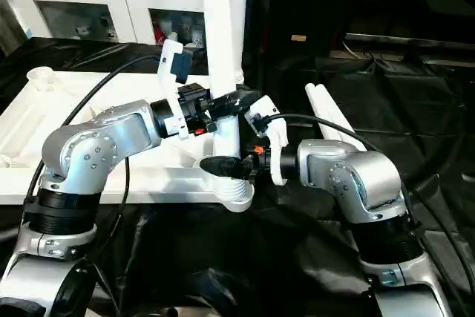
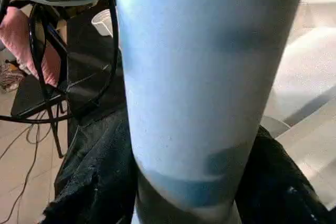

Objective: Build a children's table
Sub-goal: Pick table leg

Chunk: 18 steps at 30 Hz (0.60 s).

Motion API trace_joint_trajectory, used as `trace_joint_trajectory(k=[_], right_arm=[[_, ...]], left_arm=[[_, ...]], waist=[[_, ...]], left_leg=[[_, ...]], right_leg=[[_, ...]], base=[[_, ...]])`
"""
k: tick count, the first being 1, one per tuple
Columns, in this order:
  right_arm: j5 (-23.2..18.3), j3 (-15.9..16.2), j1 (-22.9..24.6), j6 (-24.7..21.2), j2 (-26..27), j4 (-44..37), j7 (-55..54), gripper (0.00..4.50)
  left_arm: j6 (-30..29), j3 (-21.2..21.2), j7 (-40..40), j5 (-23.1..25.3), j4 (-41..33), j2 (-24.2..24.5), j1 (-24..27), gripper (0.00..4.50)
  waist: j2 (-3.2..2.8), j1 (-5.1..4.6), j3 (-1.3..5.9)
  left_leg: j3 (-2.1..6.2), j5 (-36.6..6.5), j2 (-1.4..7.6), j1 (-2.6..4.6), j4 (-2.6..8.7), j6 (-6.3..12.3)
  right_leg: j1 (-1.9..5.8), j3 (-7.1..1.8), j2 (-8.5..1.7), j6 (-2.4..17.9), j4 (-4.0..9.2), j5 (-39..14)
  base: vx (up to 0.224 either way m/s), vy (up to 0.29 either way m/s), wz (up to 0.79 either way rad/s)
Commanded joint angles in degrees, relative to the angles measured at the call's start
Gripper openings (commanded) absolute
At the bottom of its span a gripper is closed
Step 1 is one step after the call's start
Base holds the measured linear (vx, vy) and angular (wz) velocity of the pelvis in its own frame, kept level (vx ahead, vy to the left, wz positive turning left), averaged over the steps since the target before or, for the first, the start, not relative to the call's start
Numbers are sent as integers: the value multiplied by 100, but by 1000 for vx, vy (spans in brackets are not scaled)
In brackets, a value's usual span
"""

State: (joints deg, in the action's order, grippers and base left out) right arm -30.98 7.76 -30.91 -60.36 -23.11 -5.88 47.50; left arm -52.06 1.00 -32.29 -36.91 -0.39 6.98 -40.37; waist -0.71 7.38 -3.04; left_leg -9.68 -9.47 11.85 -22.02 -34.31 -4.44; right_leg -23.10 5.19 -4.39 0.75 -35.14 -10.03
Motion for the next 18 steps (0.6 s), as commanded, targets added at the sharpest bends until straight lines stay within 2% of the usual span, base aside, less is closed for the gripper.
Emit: trace_joint_trajectory(k=[1, 4, 7, 8, 14, 15, 17, 18], right_arm=[[50, 31, 51, 37, -33, 47, -79, 197], [52, 36, 85, 89, -12, 20, -75, 195], [42, 49, 116, 129, -9, -15, -75, 194], [39, 54, 122, 131, -5, -23, -80, 194], [68, 94, 152, 198, 8, -34, -110, 194], [70, 98, 158, 208, 13, -37, -113, 194], [80, 95, 172, 255, 32, -35, -125, 194], [106, 65, 215, 402, 92, -29, -171, 194]], left_arm=[[-91, 139, -178, -141, -234, 0, 9, 188], [-57, 196, -226, -103, -230, 34, 14, 188], [-37, 210, -236, -98, -231, 10, 2, 188], [-38, 211, -237, -97, -235, 6, -1, 188], [47, 198, -286, -119, -238, -33, -30, 188], [136, 209, -274, -68, -236, -36, -33, 188], [167, 119, -216, -117, -199, -105, -55, 258], [314, -112, -179, -268, -146, -273, -99, 260]], waist=[[50, 19, 443], [26, 42, 446], [35, 66, 446], [16, 72, 445], [21, 74, 447], [1, 78, 447], [7, 74, 449], [-21, 74, 447]], left_leg=[[13, -728, 93, 72, 338, -49], [15, -770, 98, 84, 339, -68], [13, -776, 97, 86, 339, -70], [17, -789, 99, 89, 342, -78], [20, -839, 95, 84, 343, -99], [23, -836, 94, 81, 342, -100], [27, -842, 96, 79, 345, -107], [27, -859, 97, 80, 344, -112]], right_leg=[[348, -278, -345, 745, 407, -1119], [341, -279, -345, 744, 406, -1119], [339, -280, -344, 740, 411, -1135], [337, -278, -344, 744, 408, -1141], [344, -275, -343, 731, 414, -1130], [345, -275, -346, 731, 413, -1135], [349, -272, -340, 733, 410, -1091], [345, -271, -342, 739, 412, -1100]], base=[[0, 0, 0], [0, 0, 0], [0, 0, 0], [0, 0, 0], [0, 0, 0], [0, 0, 0], [0, 0, 0], [0, 0, 0]])
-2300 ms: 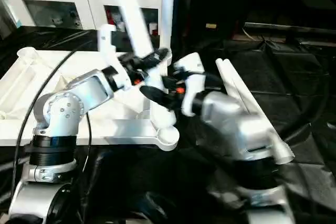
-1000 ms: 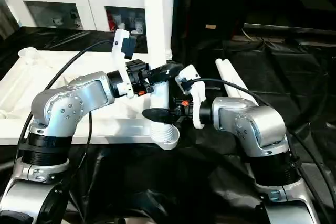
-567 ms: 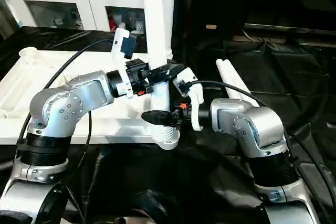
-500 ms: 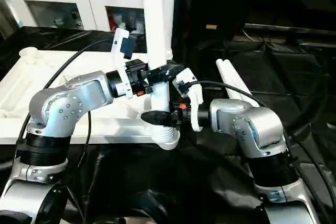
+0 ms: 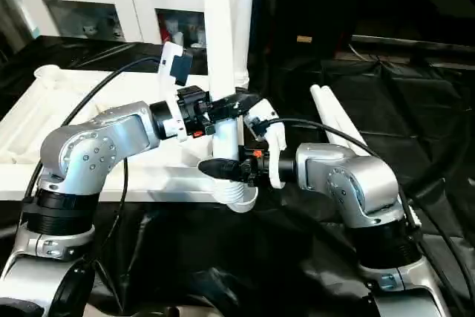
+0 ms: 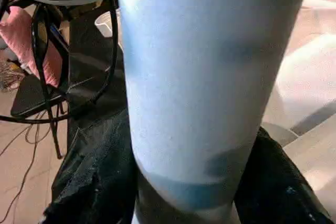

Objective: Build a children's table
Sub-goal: Pick table leg

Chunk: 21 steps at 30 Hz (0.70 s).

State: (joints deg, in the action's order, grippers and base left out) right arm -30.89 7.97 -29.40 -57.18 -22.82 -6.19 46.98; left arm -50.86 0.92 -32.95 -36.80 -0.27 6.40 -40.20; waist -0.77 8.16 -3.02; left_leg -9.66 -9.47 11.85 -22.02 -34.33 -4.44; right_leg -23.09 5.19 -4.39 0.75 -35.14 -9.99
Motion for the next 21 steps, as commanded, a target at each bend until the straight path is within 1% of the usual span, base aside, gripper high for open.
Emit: trace_joint_trajectory(k=[1, 2, 3, 4, 5, 6, 7, 8, 9, 10, 11, 12, 13, 14, 15, 16, 17, 18, 19, 20, 21], right_arm=[[106, 29, 79, 139, 86, 8, -142, 193], [110, 11, 88, 166, 108, 15, -165, 193], [125, -60, 123, 275, 199, 44, -258, 193], [130, -116, 152, 373, 276, 64, -326, 193], [138, -172, 172, 452, 346, 89, -397, 193], [141, -201, 181, 494, 380, 103, -433, 193], [166, -384, 241, 817, 594, 187, -636, 193], [187, -486, 289, 1045, 721, 225, -753, 193], [197, -528, 310, 1139, 772, 240, -803, 193], [274, -609, 371, 1434, 878, 275, -949, 193], [313, -630, 400, 1579, 914, 286, -999, 193], [424, -673, 463, 1819, 974, 305, -1165, 193], [501, -693, 500, 1942, 1001, 315, -1277, 193], [647, -674, 549, 2154, 996, 342, -1383, 193], [711, -655, 565, 2252, 976, 370, -1393, 193], [808, -631, 594, 2315, 944, 390, -1459, 193], [868, -616, 612, 2349, 925, 403, -1502, 193], [932, -610, 635, 2390, 910, 425, -1550, 193], [1095, -610, 697, 2525, 880, 519, -1652, 193], [1125, -608, 708, 2562, 875, 544, -1665, 193], [1186, -603, 734, 2611, 853, 599, -1702, 193]], left_arm=[[260, -170, -117, -322, -149, -265, -128, 263], [349, -198, -114, -314, -144, -295, -128, 270], [721, -308, -102, -276, -119, -413, -131, 284], [922, -457, -43, -333, -88, -532, -140, 293], [1110, -600, 4, -404, -63, -648, -153, 297], [1189, -657, 35, -426, -54, -694, -160, 297], [1485, -937, 190, -579, -14, -898, -219, 297], [1557, -1082, 257, -695, -2, -975, -255, 297], [1571, -1144, 296, -738, 4, -998, -273, 297], [1673, -1284, 354, -799, 21, -1036, -318, 297], [1720, -1331, 347, -801, 23, -1037, -333, 297], [1764, -1383, 267, -779, 25, -957, -339, 297], [1773, -1392, 197, -753, 25, -881, -332, 297], [1803, -1325, 31, -649, 21, -714, -284, 297], [1811, -1261, -78, -563, 32, -598, -253, 297], [1845, -1062, -290, -336, 30, -377, -167, 297], [1868, -931, -425, -188, 29, -235, -112, 297], [1901, -725, -622, 12, 32, -24, -26, 297], [2116, 28, -1252, 701, 84, 699, 283, 297], [2188, 176, -1353, 833, 105, 834, 341, 297], [2366, 480, -1626, 1092, 160, 1118, 476, 297]], waist=[[3, -9, 443], [-22, 1, 446], [5, -10, 442], [-54, 1, 451], [-12, -17, 447], [-10, -15, 448], [-12, -13, 448], [-104, -11, 452], [-68, -25, 450], [-39, -31, 448], [-41, -34, 446], [-134, -48, 441], [-94, -64, 443], [-96, -61, 446], [-153, -61, 453], [-151, -82, 453], [-148, -80, 449], [-164, -97, 448], [-158, -100, 455], [-175, -118, 446], [-163, -159, 442]], left_leg=[[15, -897, 96, 85, 340, -115], [23, -916, 94, 82, 342, -112], [23, -927, 93, 69, 346, -93], [35, -933, 96, 78, 343, -105], [25, -954, 91, 68, 343, -91], [25, -957, 93, 68, 344, -85], [24, -974, 93, 60, 342, -87], [34, -1021, 87, 66, 334, -112], [21, -1075, 92, 74, 337, -105], [29, -1099, 84, 74, 345, -109], [22, -1107, 78, 75, 348, -96], [27, -1163, 89, 92, 349, -96], [31, -1165, 65, 84, 355, -88], [31, -1130, 64, 82, 355, -82], [35, -1107, 61, 88, 355, -85], [32, -1109, 66, 92, 354, -88], [41, -1094, 70, 91, 367, -67], [45, -1100, 70, 90, 376, -70], [56, -1103, 80, 101, 389, -70], [67, -1151, 85, 102, 407, -68], [62, -1188, 76, 94, 410, -104]], right_leg=[[341, -270, -352, 762, 432, -1136], [345, -266, -352, 791, 433, -1157], [351, -267, -350, 787, 448, -1146], [347, -265, -355, 796, 437, -1124], [356, -262, -345, 796, 447, -1084], [358, -262, -354, 811, 449, -1086], [358, -263, -361, 811, 448, -1120], [343, -256, -371, 839, 442, -1176], [334, -257, -360, 823, 480, -1211], [339, -249, -350, 807, 463, -1243], [342, -247, -338, 779, 471, -1273], [316, -250, -330, 704, 504, -1310], [339, -238, -314, 645, 489, -1351], [338, -240, -321, 618, 486, -1378], [325, -241, -317, 568, 480, -1454], [326, -244, -301, 558, 477, -1415], [325, -242, -306, 538, 497, -1431], [322, -247, -298, 497, 479, -1445], [309, -254, -308, 432, 478, -1487], [295, -259, -307, 391, 477, -1558], [304, -257, -305, 385, 477, -1584]], base=[[0, 0, 0], [0, 0, 0], [0, 0, 0], [0, 0, 0], [0, 0, 0], [0, 0, 0], [0, 0, 0], [0, 0, 0], [0, 0, 0], [0, 0, 0], [0, 0, 0], [0, 0, 0], [0, 0, 0], [0, 0, 0], [0, 0, 0], [0, 0, 0], [0, 0, 0], [0, 0, 0], [0, 0, 0], [0, 0, 0], [0, 0, 0]])
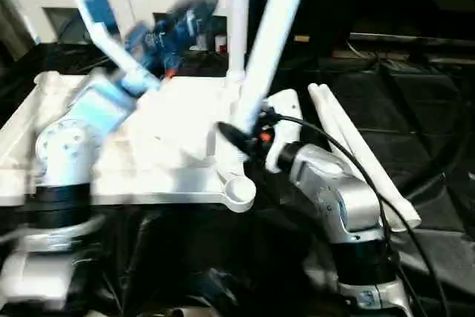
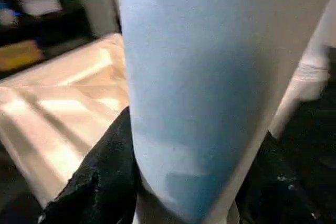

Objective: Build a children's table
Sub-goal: Pick table leg

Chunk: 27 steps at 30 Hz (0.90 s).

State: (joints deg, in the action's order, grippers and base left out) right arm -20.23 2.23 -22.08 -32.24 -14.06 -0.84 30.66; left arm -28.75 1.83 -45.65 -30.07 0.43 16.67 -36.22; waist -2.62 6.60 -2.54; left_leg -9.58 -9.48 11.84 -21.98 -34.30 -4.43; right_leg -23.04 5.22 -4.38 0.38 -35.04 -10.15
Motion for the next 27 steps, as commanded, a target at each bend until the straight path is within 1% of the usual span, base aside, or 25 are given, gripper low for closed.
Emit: trace_joint_trajectory(k=[1, 2, 3, 4, 5, 6, 7, 8, 9, 10, 11, 12, 13, 14, 15, 16, 17, 18, 19, 20, 21, 22, 23, 25, 27], right_arm=[[166, -20, 23, 99, -58, 100, -120, 193], [237, -11, 49, 131, -102, 154, -170, 193], [257, -15, 58, 130, -125, 177, -186, 193], [271, -19, 62, 156, -136, 205, -190, 193], [272, -19, 62, 158, -137, 207, -190, 193], [282, -18, 62, 175, -149, 219, -185, 193], [305, -8, 61, 212, -188, 237, -151, 193], [309, -5, 61, 217, -195, 238, -144, 193], [333, 10, 56, 251, -231, 253, -86, 193], [320, 20, 57, 236, -244, 248, -42, 193], [319, 21, 57, 236, -245, 248, -41, 193], [311, 31, 56, 233, -254, 250, -10, 193], [318, 94, 67, 185, -278, 232, 52, 193], [331, 135, 76, 174, -289, 229, 88, 193], [339, 161, 81, 168, -295, 228, 114, 193], [353, 186, 92, 180, -297, 228, 128, 193], [350, 192, 93, 180, -296, 226, 134, 193], [345, 201, 96, 184, -296, 225, 144, 193], [346, 212, 97, 191, -302, 223, 152, 193], [346, 214, 96, 191, -303, 222, 152, 193], [346, 214, 98, 190, -306, 220, 152, 193], [349, 215, 107, 188, -312, 210, 154, 193], [355, 214, 113, 187, -315, 205, 162, 193], [358, 209, 132, 181, -317, 190, 182, 193], [356, 208, 140, 182, -316, 189, 190, 193]], left_arm=[[266, 639, -626, 599, 140, 350, 199, 297], [448, 945, -960, 841, 212, 647, 346, 297], [486, 1132, -1139, 954, 235, 817, 426, 297], [506, 1232, -1238, 1013, 254, 900, 464, 297], [508, 1241, -1247, 1018, 255, 908, 467, 297], [498, 1307, -1332, 1033, 258, 955, 498, 297], [485, 1499, -1552, 1093, 277, 1077, 583, 297], [487, 1527, -1582, 1103, 281, 1093, 595, 297], [698, 1784, -1789, 1309, 458, 1205, 623, 297], [816, 1889, -1857, 1424, 577, 1237, 614, 297], [820, 1893, -1859, 1428, 581, 1238, 613, 279], [929, 1964, -1935, 1528, 684, 1257, 605, 268], [1232, 2085, -1977, 1783, 1070, 1238, 542, 261], [1355, 2141, -2019, 1884, 1253, 1245, 501, 261], [1428, 2180, -2048, 1943, 1366, 1254, 474, 261], [1495, 2240, -2103, 2037, 1503, 1281, 435, 241], [1513, 2266, -2131, 2068, 1549, 1294, 423, 241], [1548, 2307, -2178, 2113, 1622, 1315, 402, 225], [1578, 2351, -2223, 2152, 1697, 1336, 383, 220], [1583, 2371, -2242, 2165, 1735, 1345, 377, 218], [1619, 2406, -2277, 2205, 1798, 1361, 373, 213], [1687, 2432, -2255, 2280, 1891, 1378, 364, 203], [1787, 2437, -2257, 2356, 2006, 1370, 347, 191], [2015, 2398, -2220, 2480, 2273, 1345, 303, 182], [2066, 2380, -2230, 2502, 2350, 1344, 289, 159]], waist=[[-10, -50, 401], [5, -70, 396], [-15, -68, 402], [-26, -90, 397], [-12, -97, 397], [-18, -98, 394], [-2, -93, 384], [-8, -101, 375], [32, -107, 372], [18, -128, 367], [55, -134, 363], [42, -138, 366], [41, -146, 363], [50, -154, 363], [48, -158, 369], [43, -159, 368], [29, -158, 372], [33, -157, 372], [34, -153, 369], [24, -150, 373], [32, -149, 378], [17, -148, 379], [23, -150, 382], [16, -147, 385], [17, -145, 389]], left_leg=[[48, -1170, 77, 96, 405, -136], [39, -1193, 82, 103, 407, -149], [44, -1209, 85, 110, 406, -162], [36, -1221, 84, 104, 412, -169], [26, -1230, 88, 115, 404, -171], [26, -1241, 92, 116, 407, -168], [22, -1285, 90, 115, 408, -144], [22, -1332, 89, 106, 414, -145], [20, -1335, 85, 112, 414, -121], [16, -1315, 84, 99, 415, -120], [9, -1321, 78, 105, 415, -99], [5, -1326, 76, 110, 408, -104], [10, -1297, 68, 93, 405, -74], [8, -1300, 63, 97, 402, -69], [12, -1293, 70, 93, 407, -83], [18, -1307, 78, 93, 412, -91], [17, -1327, 85, 106, 409, -96], [15, -1336, 94, 116, 408, -88], [13, -1343, 91, 120, 408, -82], [15, -1329, 90, 116, 407, -82], [17, -1306, 94, 113, 409, -82], [17, -1298, 91, 111, 406, -80], [15, -1271, 90, 107, 403, -76], [16, -1247, 87, 99, 400, -70], [15, -1258, 92, 109, 400, -70]], right_leg=[[298, -271, -307, 473, 448, -1493], [292, -274, -308, 542, 456, -1450], [290, -276, -313, 583, 431, -1427], [294, -282, -312, 648, 419, -1367], [292, -287, -318, 732, 407, -1293], [298, -287, -326, 770, 406, -1281], [296, -286, -339, 804, 424, -1368], [300, -287, -343, 798, 419, -1446], [297, -290, -340, 769, 433, -1555], [301, -298, -339, 747, 428, -1584], [289, -294, -330, 724, 453, -1635], [290, -299, -336, 719, 445, -1658], [294, -296, -344, 668, 470, -1762], [289, -296, -339, 628, 481, -1804], [300, -296, -344, 624, 463, -1790], [296, -294, -354, 625, 466, -1815], [286, -297, -361, 656, 462, -1809], [274, -302, -359, 709, 462, -1761], [269, -301, -356, 725, 465, -1763], [275, -301, -357, 741, 457, -1731], [279, -301, -354, 776, 445, -1636], [281, -300, -353, 801, 440, -1579], [287, -302, -353, 821, 431, -1502], [294, -300, -358, 832, 430, -1459], [291, -301, -360, 843, 424, -1442]], base=[[0, 0, 0], [0, 0, 0], [0, 0, 0], [0, 0, 0], [0, 0, 0], [0, 0, 0], [0, 0, 0], [0, 0, 0], [0, 0, 0], [0, 0, 0], [0, 0, 0], [0, 0, 0], [0, 0, 0], [0, 0, 0], [0, 0, 0], [0, 0, 0], [0, 0, 0], [0, 0, 0], [0, 0, 0], [0, 0, 0], [0, 0, 0], [0, 0, 0], [0, 0, 0], [0, 0, 0], [0, 0, 0]])
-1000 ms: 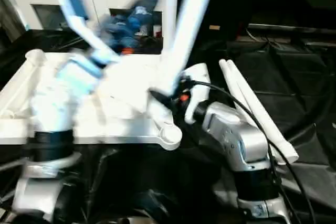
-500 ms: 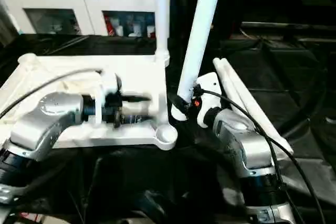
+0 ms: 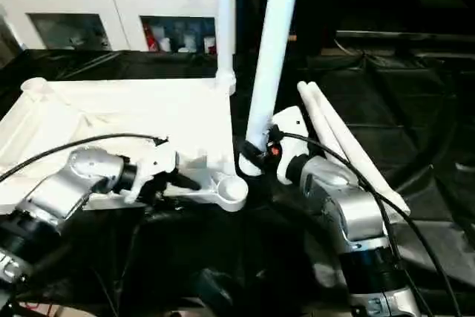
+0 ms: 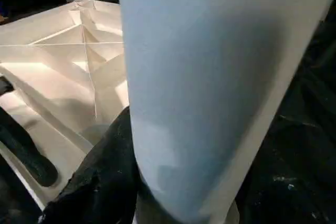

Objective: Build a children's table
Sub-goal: Insert table leg to table base

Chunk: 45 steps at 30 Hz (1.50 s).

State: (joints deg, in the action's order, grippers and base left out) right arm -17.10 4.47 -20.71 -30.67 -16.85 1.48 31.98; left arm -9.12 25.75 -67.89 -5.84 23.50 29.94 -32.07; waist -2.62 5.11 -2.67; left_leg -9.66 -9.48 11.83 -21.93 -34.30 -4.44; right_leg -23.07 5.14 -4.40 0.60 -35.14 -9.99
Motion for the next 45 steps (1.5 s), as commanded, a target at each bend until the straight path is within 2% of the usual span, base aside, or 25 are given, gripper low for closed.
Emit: trace_joint_trajectory(k=[1, 4, 11, 13, 15, 17, 22, 29, 30, 31, 32, 35, 38, 39, 40, 41, 42, 43, 44, 45], right_arm=[[42, -10, 8, 22, -36, -49, 57, 193], [33, 10, 11, 22, -33, -47, 66, 193], [27, 36, 18, 21, -23, -60, 69, 193], [33, 39, 18, 26, -22, -51, 75, 193], [38, 41, 21, 23, -17, -55, 80, 193], [38, 46, 24, 23, -17, -57, 79, 193], [38, 61, 21, 24, -23, -38, 93, 193], [57, 77, 32, 20, -27, -45, 107, 193], [52, 75, 26, 9, -21, -48, 102, 193], [39, 75, 8, -7, 4, -42, 92, 193], [19, 68, -3, -29, 22, -42, 88, 193], [-36, 53, -56, -117, 62, -2, 90, 193], [-38, 70, -104, -124, 40, 52, 147, 193], [-43, 72, -120, -129, 32, 66, 167, 193], [-50, 67, -148, -129, 22, 94, 189, 193], [-54, 62, -169, -128, 15, 115, 203, 193], [-52, 52, -204, -117, -2, 167, 234, 193], [-49, 43, -233, -108, -16, 214, 261, 193], [-41, 36, -262, -104, -29, 263, 284, 193], [-41, 36, -262, -104, -29, 263, 284, 193]], left_arm=[[122, -17, -39, 88, 75, 20, -129, 146], [138, 9, -106, 133, 139, 68, -113, 134], [239, -113, -187, 100, 287, -5, -84, 87], [261, -128, -204, 110, 325, -17, -84, 63], [290, -144, -219, 131, 356, -23, -79, 60], [299, -155, -225, 135, 367, -25, -75, 31], [323, -167, -248, 168, 418, -31, -72, 4], [312, -201, -262, 200, 461, -43, -54, 0], [223, -232, -213, 182, 456, -68, -52, 0], [33, -335, 74, 184, 490, -185, -74, 0], [-137, -421, 261, 149, 512, -273, -101, 0], [-543, -657, 688, -26, 424, -557, -138, 0], [-721, -633, 829, -2, 216, -652, -95, 0], [-754, -618, 860, 9, 148, -673, -76, 0], [-765, -602, 857, -3, 43, -701, -38, 0], [-772, -592, 847, -14, -35, -723, -8, 0], [-782, -574, 841, 5, -153, -752, 45, 0], [-792, -560, 842, 34, -247, -775, 90, 0], [-781, -540, 848, 74, -313, -785, 129, 0], [-781, -540, 848, 74, -313, -785, 129, 0]], waist=[[17, 5, 400], [16, 9, 395], [21, 11, 386], [20, 13, 391], [22, 15, 397], [19, 16, 398], [23, 12, 401], [23, 10, 392], [3, 10, 392], [14, 0, 394], [0, 12, 393], [22, 1, 386], [57, -1, 390], [51, 3, 388], [69, 3, 387], [50, 11, 388], [91, 8, 386], [62, 24, 393], [80, 19, 398], [67, 21, 395]], left_leg=[[26, -1265, 93, 100, 402, -70], [25, -1309, 101, 101, 408, -64], [27, -1390, 103, 109, 412, -75], [27, -1347, 104, 104, 409, -70], [27, -1309, 107, 104, 407, -61], [26, -1279, 107, 101, 407, -43], [28, -1241, 107, 91, 407, -37], [23, -1310, 107, 104, 407, -41], [29, -1319, 108, 102, 411, -49], [19, -1325, 108, 107, 406, -56], [17, -1338, 106, 113, 399, -51], [21, -1368, 101, 94, 401, -44], [27, -1290, 92, 75, 398, -10], [28, -1289, 94, 83, 397, -6], [17, -1287, 89, 91, 390, 9], [16, -1253, 90, 92, 385, 34], [11, -1234, 92, 87, 387, 46], [20, -1194, 104, 91, 390, 52], [20, -1177, 113, 89, 390, 59], [21, -1151, 115, 91, 392, 65]], right_leg=[[297, -292, -362, 829, 432, -1459], [293, -294, -369, 883, 432, -1474], [285, -293, -375, 865, 447, -1640], [289, -296, -376, 873, 441, -1581], [291, -297, -377, 892, 430, -1493], [292, -296, -376, 916, 424, -1421], [303, -296, -377, 922, 414, -1390], [291, -300, -380, 907, 432, -1508], [294, -298, -382, 905, 427, -1519], [292, -298, -371, 918, 424, -1480], [286, -297, -379, 933, 434, -1504], [307, -288, -375, 916, 445, -1605], [321, -284, -377, 842, 460, -1666], [312, -285, -377, 841, 461, -1680], [300, -287, -370, 839, 474, -1701], [293, -287, -373, 845, 478, -1742], [294, -287, -367, 839, 482, -1736], [291, -287, -371, 850, 463, -1681], [293, -287, -370, 866, 454, -1618], [288, -287, -364, 893, 445, -1538]], base=[[0, 0, 0], [0, 0, 0], [0, 0, 0], [0, 0, 0], [0, 0, 0], [0, 0, 0], [0, 0, 0], [0, 0, 0], [0, 0, 0], [0, 0, 0], [0, 0, 0], [0, 0, 0], [0, 0, 0], [0, 0, 0], [0, 0, 0], [0, 0, 0], [0, 0, 0], [0, 0, 0], [0, 0, 0], [0, 0, 0]])
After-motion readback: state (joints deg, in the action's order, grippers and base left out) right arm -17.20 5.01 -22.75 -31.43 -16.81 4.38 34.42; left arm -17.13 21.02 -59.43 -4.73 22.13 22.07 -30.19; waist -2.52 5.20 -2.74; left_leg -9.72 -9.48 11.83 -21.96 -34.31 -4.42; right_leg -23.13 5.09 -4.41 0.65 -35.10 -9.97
